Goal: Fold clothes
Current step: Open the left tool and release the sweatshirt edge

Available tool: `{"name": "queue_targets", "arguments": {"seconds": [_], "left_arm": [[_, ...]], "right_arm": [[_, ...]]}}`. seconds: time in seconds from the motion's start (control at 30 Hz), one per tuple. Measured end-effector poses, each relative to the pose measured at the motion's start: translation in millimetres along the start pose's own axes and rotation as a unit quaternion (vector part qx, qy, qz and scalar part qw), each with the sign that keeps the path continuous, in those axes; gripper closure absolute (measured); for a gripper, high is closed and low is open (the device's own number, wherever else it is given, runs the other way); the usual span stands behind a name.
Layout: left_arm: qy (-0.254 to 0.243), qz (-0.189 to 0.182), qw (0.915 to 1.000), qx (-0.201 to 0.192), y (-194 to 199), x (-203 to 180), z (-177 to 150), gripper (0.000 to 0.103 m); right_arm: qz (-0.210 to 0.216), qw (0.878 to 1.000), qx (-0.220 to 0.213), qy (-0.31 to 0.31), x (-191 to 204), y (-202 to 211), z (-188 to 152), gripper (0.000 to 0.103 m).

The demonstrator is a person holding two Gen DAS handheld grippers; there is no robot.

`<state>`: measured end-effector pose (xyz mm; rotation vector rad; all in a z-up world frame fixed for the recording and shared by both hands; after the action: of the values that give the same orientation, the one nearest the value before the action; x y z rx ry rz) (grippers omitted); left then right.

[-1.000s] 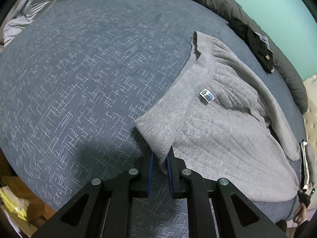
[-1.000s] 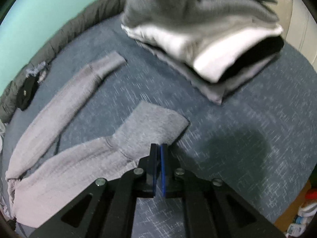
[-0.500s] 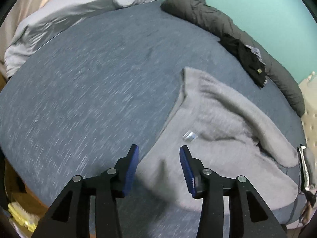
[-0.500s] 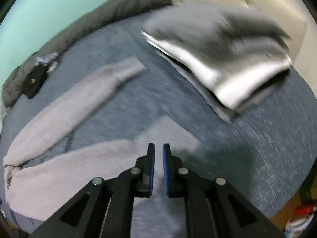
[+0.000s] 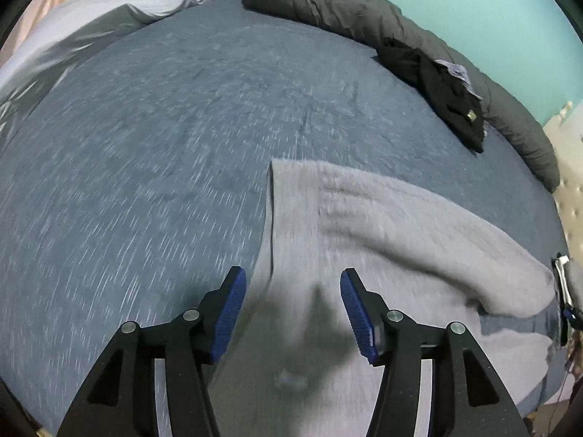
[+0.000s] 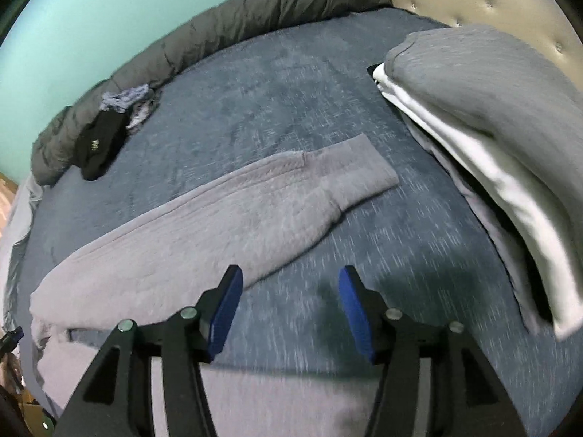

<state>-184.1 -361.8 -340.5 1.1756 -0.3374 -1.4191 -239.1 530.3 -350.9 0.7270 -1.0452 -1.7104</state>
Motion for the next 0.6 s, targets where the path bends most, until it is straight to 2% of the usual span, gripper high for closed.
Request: {"name": "queue_targets", "arguments": {"seconds": [0.33,0.5,0.6], "left_arm": [[0.016,0.021,0.9996,-0.003,-49,26,55,0.045],[0.022,0.033,0.9992,0.004,-65,35,64,0.045],[0.025,0.037,0.9990,0.003,-71,38,65,0.045]], "right_arm": [[-0.025,1.000,0.003,0.005,6,-56,50,0.035],[-0.033,0.999,-0.003,0.011,8,-70,74,0.031],[-0.072,0.997,0.000,0.034,4,-83,85,0.030]]}}
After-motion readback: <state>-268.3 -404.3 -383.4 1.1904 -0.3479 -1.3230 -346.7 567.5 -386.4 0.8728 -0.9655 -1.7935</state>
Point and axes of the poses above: each gripper's, at about its wrist camera, not at the fingertips, and y roughly against the way its jaws point, x to its left, z to its top, the point moved 10 cm from there along -y, roughly the way its jaws point, and after that the axes turned 15 degrees about -z, right-handed, at the moved point
